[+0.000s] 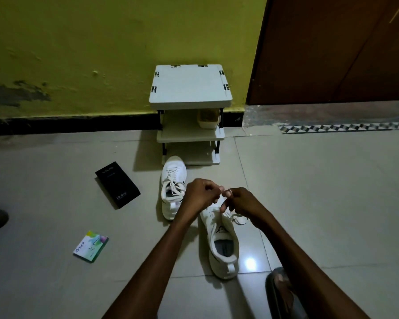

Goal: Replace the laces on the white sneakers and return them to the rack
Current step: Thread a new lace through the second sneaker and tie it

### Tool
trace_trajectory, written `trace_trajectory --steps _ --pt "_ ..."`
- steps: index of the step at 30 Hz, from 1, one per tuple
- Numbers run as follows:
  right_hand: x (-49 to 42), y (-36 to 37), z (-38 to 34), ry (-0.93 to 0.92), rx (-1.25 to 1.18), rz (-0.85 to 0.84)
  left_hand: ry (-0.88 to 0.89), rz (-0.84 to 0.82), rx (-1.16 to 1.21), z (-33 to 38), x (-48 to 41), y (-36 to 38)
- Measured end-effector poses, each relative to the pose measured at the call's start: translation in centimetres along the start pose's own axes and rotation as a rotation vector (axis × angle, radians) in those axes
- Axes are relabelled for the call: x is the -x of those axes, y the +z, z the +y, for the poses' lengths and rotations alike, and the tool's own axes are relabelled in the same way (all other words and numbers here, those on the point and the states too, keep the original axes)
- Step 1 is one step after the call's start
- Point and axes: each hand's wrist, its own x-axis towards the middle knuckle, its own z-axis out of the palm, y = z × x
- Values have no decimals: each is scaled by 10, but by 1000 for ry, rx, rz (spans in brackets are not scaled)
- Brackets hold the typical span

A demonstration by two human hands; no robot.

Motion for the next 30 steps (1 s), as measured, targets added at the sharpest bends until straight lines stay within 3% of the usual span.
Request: trace_trajectory --steps 5,11,14,16,19,21,22,24,26,28,30 --pt "3 4 -10 -93 267 13 23 35 111 -6 -2 11" --pt "6 10 -13 -137 353 13 -70 92 177 -13 -3 20" --pt "7 6 -11 -141 287 6 -36 163 269 -8 -2 20" --pt "8 -4 -9 -161 206 -11 -53 271 485 1 -7 10" --pt "5 -23 7 -146 216 -49 -110 314 1132 15 -19 -23" --pt "0 -31 19 -111 504 0 -88 302 1458 20 -26 -47" --pt "-2 -32 26 -85 700 40 -70 294 1502 22 -27 -57" --pt "-1 -36 29 62 904 124 -45 289 1389 22 -30 -67" --pt "-1 -39 21 149 902 142 3 295 1105 21 -28 -68" --pt "-7 -41 8 67 658 154 90 304 720 19 -23 -61" --pt "-12 -37 -11 -24 136 126 201 297 431 17 -16 -52"
